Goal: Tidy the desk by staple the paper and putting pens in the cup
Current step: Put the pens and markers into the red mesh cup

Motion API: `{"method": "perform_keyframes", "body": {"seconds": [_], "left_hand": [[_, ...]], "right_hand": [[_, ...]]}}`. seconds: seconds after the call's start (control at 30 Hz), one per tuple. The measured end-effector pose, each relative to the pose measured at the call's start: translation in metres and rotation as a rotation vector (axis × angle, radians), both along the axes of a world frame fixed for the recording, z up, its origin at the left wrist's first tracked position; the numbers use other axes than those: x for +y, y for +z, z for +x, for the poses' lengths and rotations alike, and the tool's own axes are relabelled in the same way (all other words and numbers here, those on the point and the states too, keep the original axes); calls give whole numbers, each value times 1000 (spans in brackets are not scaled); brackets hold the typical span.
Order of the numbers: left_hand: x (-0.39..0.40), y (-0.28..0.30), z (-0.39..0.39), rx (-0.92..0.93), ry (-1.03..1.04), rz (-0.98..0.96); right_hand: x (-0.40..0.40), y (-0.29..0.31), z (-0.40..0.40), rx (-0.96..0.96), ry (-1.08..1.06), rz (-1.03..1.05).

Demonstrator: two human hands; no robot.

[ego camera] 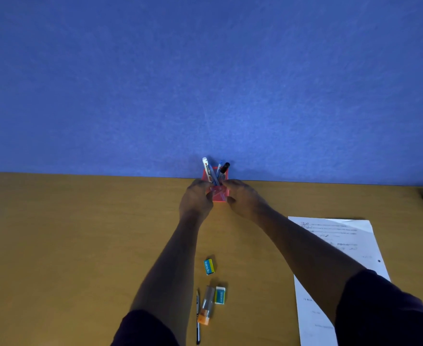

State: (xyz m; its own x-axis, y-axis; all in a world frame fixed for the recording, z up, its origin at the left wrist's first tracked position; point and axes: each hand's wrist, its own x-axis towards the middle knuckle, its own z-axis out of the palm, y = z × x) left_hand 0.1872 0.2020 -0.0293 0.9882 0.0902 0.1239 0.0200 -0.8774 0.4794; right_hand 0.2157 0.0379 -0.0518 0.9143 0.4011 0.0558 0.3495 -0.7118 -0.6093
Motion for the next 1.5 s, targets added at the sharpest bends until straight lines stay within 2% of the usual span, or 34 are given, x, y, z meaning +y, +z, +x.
{"method": "perform_keyframes", "body": {"seconds": [0.2, 0.3, 0.37, 0.47, 0.53, 0.63, 0.77, 0.83, 1.0, 1.13, 1.27, 1.4, 1.5], "left_hand": [[0, -3, -8, -32, -7, -23], [4, 2, -15, -107, 30, -41], [9, 4, -23, -79, 61, -31], [16, 1, -41, 115, 52, 75], [20, -3, -55, 303, -5, 202], [26, -8, -74, 490, -92, 348], [33, -3, -103, 783, -68, 295], [36, 0, -117, 861, -83, 358], [41, 1, -148, 915, -66, 550], [43, -15, -169, 938, -32, 500], [48, -26, -187, 787, -32, 501], [59, -30, -200, 670, 62, 395], [67, -36, -208, 667, 100, 342]], "right_hand": [[0, 4, -4, 60, 26, -63], [-6, 5, -19, -13, 3, -59], [-8, 4, -32, -69, -8, -26], [-8, -1, -54, -84, 79, -40], [-6, -4, -70, -63, 167, -79], [-1, -8, -94, -26, 283, -174], [7, -11, -122, 25, 389, -220], [10, -13, -135, 25, 432, -224], [18, -13, -166, 17, 644, -299], [27, -13, -183, -79, 767, -452], [33, -14, -190, -118, 779, -579], [36, -13, -194, -141, 730, -593], [38, -12, -197, -156, 701, -594]]}}
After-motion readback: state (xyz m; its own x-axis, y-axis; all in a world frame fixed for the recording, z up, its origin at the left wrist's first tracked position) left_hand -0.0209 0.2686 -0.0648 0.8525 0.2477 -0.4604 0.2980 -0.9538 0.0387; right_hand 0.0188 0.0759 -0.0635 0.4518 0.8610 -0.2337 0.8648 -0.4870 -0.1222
